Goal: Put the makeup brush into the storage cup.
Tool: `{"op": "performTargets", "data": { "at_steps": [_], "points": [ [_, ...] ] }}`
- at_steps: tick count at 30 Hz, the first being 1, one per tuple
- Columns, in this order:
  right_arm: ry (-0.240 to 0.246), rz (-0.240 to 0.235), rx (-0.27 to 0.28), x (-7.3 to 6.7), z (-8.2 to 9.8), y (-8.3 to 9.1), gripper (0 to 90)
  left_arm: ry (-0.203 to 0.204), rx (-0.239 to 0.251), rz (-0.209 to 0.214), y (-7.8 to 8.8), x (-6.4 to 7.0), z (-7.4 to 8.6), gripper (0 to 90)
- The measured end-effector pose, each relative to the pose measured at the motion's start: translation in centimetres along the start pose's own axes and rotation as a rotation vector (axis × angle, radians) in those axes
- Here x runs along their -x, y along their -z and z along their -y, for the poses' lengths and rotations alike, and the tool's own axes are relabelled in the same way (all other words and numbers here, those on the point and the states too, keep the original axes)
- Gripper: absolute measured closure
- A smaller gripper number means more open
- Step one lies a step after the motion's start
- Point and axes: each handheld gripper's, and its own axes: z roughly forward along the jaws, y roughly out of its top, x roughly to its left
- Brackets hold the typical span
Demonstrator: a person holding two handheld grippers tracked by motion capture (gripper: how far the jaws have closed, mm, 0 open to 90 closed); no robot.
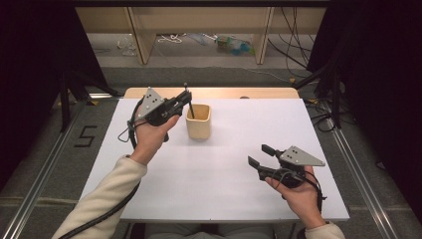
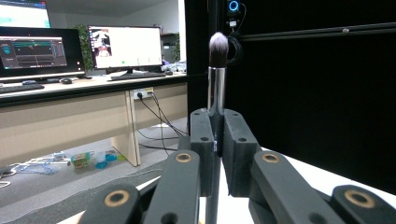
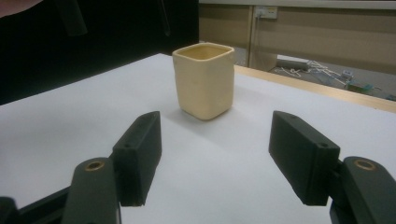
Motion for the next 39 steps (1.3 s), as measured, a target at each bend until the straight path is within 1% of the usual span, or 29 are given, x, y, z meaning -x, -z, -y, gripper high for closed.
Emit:
{"op": "performTargets", "data": {
  "at_steps": [1,3,9,10,12,16,17,20,22,34,36,38,39],
  "points": [
    [0.004,0.002,-0.009,0.0,0.0,0.1,35.6,0.0,0.0,0.0,0.0,0.0,0.0,83.8],
    [-0.002,-0.001,0.008,0.0,0.0,0.0,35.6,0.0,-0.003,0.0,-0.1,0.0,0.1,83.8],
    [-0.006,0.0,0.005,0.0,0.0,0.1,35.5,-0.001,-0.005,-0.002,-0.2,-0.1,0.2,83.8],
    [-0.001,0.003,-0.007,0.0,0.0,0.2,35.5,-0.002,-0.001,-0.002,-0.3,-0.2,0.3,83.8],
    [-0.003,0.004,-0.001,0.0,0.0,0.2,35.6,-0.001,-0.001,-0.005,-0.3,-0.2,0.3,83.8],
    [0.004,0.004,-0.006,0.0,0.0,0.3,35.5,-0.003,-0.001,-0.007,-0.4,-0.4,0.3,83.9],
    [0.004,0.003,-0.008,0.0,0.0,0.3,35.5,0.007,0.001,0.019,-0.5,-0.3,0.3,83.9],
    [0.004,0.009,-0.005,0.0,0.1,0.3,35.4,-0.002,-0.003,0.001,-0.6,-0.3,0.3,83.8],
    [0.002,0.007,-0.006,0.0,0.1,0.4,35.3,0.001,0.002,0.009,-0.7,-0.3,0.4,83.9],
    [0.002,0.013,-0.008,-0.1,0.1,0.5,35.1,0.0,0.004,0.002,-1.2,-0.3,0.4,83.8],
    [-0.001,0.007,-0.006,0.0,0.1,0.4,35.0,0.0,0.005,0.002,-1.2,-0.3,0.4,83.8],
    [0.003,0.014,-0.009,-0.1,0.1,0.4,34.1,0.0,0.006,0.003,-1.3,-0.3,0.4,83.8],
    [-0.002,0.005,0.0,0.0,0.1,0.4,33.3,0.001,0.007,0.003,-1.3,-0.3,0.4,83.8]
  ]
}}
